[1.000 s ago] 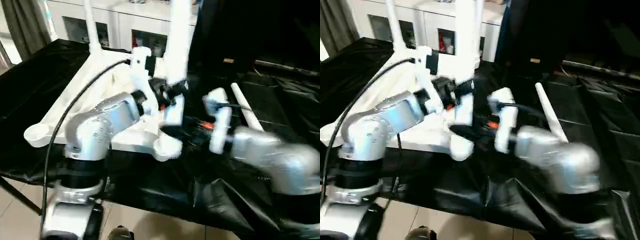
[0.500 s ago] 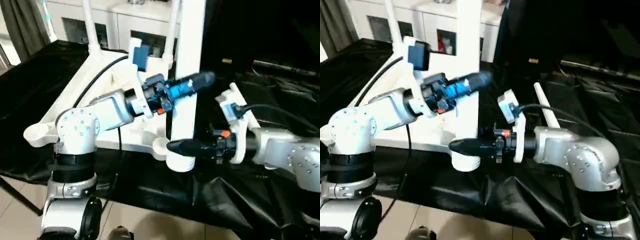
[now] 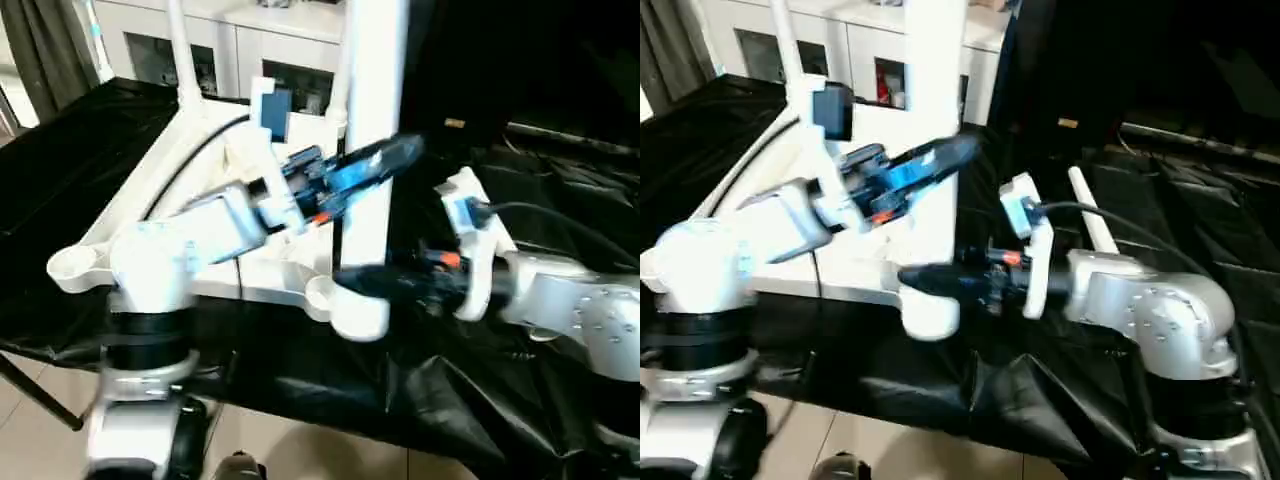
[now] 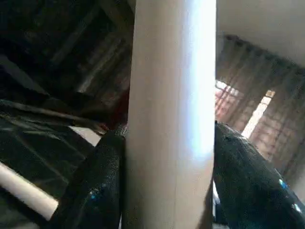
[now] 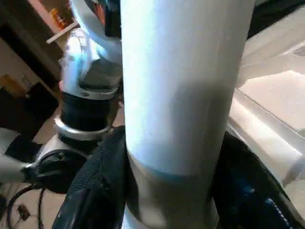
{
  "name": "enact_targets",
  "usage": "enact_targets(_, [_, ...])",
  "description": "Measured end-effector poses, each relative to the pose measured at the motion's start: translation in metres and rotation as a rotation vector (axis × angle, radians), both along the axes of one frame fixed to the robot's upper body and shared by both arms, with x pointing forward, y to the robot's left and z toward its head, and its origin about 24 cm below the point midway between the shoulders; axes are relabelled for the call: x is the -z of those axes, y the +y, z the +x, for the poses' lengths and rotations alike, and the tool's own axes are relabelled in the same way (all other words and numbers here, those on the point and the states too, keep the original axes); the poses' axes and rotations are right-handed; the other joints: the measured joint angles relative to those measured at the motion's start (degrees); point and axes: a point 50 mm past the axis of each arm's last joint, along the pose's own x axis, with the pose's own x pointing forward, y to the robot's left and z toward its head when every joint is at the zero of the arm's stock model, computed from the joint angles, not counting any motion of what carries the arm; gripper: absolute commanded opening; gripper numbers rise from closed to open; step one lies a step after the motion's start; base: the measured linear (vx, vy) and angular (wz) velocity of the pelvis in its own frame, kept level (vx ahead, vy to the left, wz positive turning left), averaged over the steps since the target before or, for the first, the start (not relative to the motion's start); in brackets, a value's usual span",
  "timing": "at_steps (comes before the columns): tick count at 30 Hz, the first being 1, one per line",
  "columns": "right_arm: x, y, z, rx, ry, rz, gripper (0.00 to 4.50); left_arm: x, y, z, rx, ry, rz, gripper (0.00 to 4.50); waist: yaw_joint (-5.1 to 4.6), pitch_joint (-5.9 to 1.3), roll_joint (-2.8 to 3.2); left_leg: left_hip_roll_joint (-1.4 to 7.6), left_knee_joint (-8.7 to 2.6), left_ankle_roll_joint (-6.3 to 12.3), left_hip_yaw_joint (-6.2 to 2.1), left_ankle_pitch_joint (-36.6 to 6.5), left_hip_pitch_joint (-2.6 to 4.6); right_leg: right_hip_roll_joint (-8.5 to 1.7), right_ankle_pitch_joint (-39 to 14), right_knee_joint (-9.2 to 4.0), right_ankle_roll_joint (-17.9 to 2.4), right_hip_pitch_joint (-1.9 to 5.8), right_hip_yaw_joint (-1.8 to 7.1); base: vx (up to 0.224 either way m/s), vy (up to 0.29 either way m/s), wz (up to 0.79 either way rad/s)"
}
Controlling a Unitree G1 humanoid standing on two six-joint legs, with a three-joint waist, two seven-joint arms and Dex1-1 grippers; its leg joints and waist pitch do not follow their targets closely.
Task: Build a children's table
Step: Pick table leg
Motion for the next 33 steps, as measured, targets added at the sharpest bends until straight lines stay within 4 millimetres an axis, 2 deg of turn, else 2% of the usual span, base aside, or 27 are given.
enact_targets(4, [0.008,0.002,0.009,0.111,-0.052,-0.110,1.96,0.007,-0.002,0.009,-0.168,-0.004,0.150,3.38,-0.05,0.00,0.01,0.01,-0.08,-0.01,0.00,0.0,0.02,0.02,0.0,-0.02,0.0,-0.01,0.00,0.000,0.000,0.00])
enact_targets(6, [0.011,0.005,0.011,0.137,-0.055,-0.128,1.96,0.009,-0.002,0.012,-0.214,-0.014,0.185,3.41,-0.11,0.00,0.01,0.01,-0.11,-0.01,0.00,0.0,0.02,0.02,0.0,-0.05,0.0,-0.02,0.00,0.000,0.000,0.00])
enact_targets(7, [0.013,0.006,0.012,0.146,-0.055,-0.133,1.96,0.009,-0.003,0.013,-0.232,-0.020,0.197,3.02,-0.13,0.00,0.01,0.01,-0.12,-0.01,0.00,0.0,0.02,0.03,0.0,-0.06,0.0,-0.02,0.00,0.000,0.000,0.00])
enact_targets(10, [0.015,0.007,0.014,0.171,-0.065,-0.157,1.96,0.009,-0.006,0.013,-0.260,-0.033,0.206,2.99,-0.05,0.00,0.01,0.01,-0.13,-0.01,0.00,0.0,0.00,0.03,0.0,-0.15,0.0,0.00,0.00,0.000,0.000,0.00])
enact_targets(13, [0.015,0.005,0.016,0.198,-0.089,-0.173,1.96,0.010,-0.009,0.014,-0.280,-0.025,0.205,2.56,-0.19,0.00,0.01,0.01,-0.13,-0.01,0.01,0.0,-0.02,0.04,0.0,-0.19,0.0,-0.01,0.01,0.000,0.000,0.00])
enact_targets(15, [0.016,0.005,0.017,0.211,-0.093,-0.184,1.96,0.010,-0.010,0.014,-0.290,-0.027,0.212,2.56,-0.30,0.00,0.01,0.02,-0.15,0.00,0.01,0.0,-0.02,0.06,0.0,-0.19,0.0,-0.02,0.01,0.000,0.000,0.00])
enact_targets(17, [0.017,0.006,0.018,0.218,-0.101,-0.191,1.96,0.010,-0.011,0.014,-0.299,-0.027,0.220,2.44,-0.41,0.00,0.01,0.02,-0.19,0.00,0.01,0.0,-0.01,0.08,0.0,-0.19,0.0,-0.03,0.01,0.000,0.000,0.00])
enact_targets(18, [0.017,0.007,0.019,0.219,-0.104,-0.192,1.96,0.010,-0.011,0.015,-0.301,-0.027,0.219,2.16,-0.45,0.00,0.01,0.03,-0.20,0.00,0.01,0.0,-0.01,0.08,0.0,-0.19,0.0,-0.04,0.01,0.000,0.000,0.00])
enact_targets(21, [0.017,0.007,0.019,0.223,-0.118,-0.190,1.96,0.010,-0.009,0.015,-0.310,-0.034,0.221,2.06,-0.57,0.00,0.01,0.03,-0.20,0.00,0.02,0.0,-0.01,0.08,0.0,-0.19,0.0,-0.04,0.01,0.000,0.000,0.00])
enact_targets(22, [0.016,0.007,0.019,0.222,-0.123,-0.188,2.31,0.009,-0.009,0.015,-0.307,-0.036,0.216,1.90,-0.58,0.00,0.01,0.03,-0.21,0.00,0.01,0.0,-0.01,0.08,0.0,-0.19,0.0,-0.03,0.01,0.000,0.000,0.00])
enact_targets(24, [0.016,0.008,0.019,0.209,-0.121,-0.177,2.66,0.008,-0.008,0.014,-0.302,-0.048,0.221,1.91,-0.65,0.00,0.02,0.03,-0.20,0.00,0.02,0.0,-0.01,0.08,0.0,-0.20,0.0,-0.03,0.02,0.000,0.000,0.00])
enact_targets(27, [0.013,0.007,0.017,0.175,-0.119,-0.152,2.78,0.007,-0.008,0.012,-0.267,-0.066,0.218,1.86,-0.71,0.00,0.02,0.03,-0.20,0.00,0.02,0.0,0.00,0.08,0.0,-0.20,0.0,-0.02,0.02,0.000,0.000,0.00])
enact_targets(30, [0.007,0.001,0.019,0.136,-0.135,-0.163,3.11,0.009,-0.010,0.009,-0.210,-0.085,0.241,1.86,-0.72,0.00,0.01,0.02,-0.20,0.00,0.03,0.0,0.00,0.08,0.0,-0.20,0.0,-0.02,0.03,0.000,0.000,0.00])
enact_targets(33, [0.003,-0.007,0.022,0.117,-0.129,-0.159,3.13,0.010,-0.010,0.007,-0.163,-0.096,0.251,1.86,-0.87,0.00,0.01,0.03,-0.21,0.00,0.02,0.0,0.02,0.09,0.0,-0.19,0.0,-0.03,0.03,0.000,0.000,0.00])
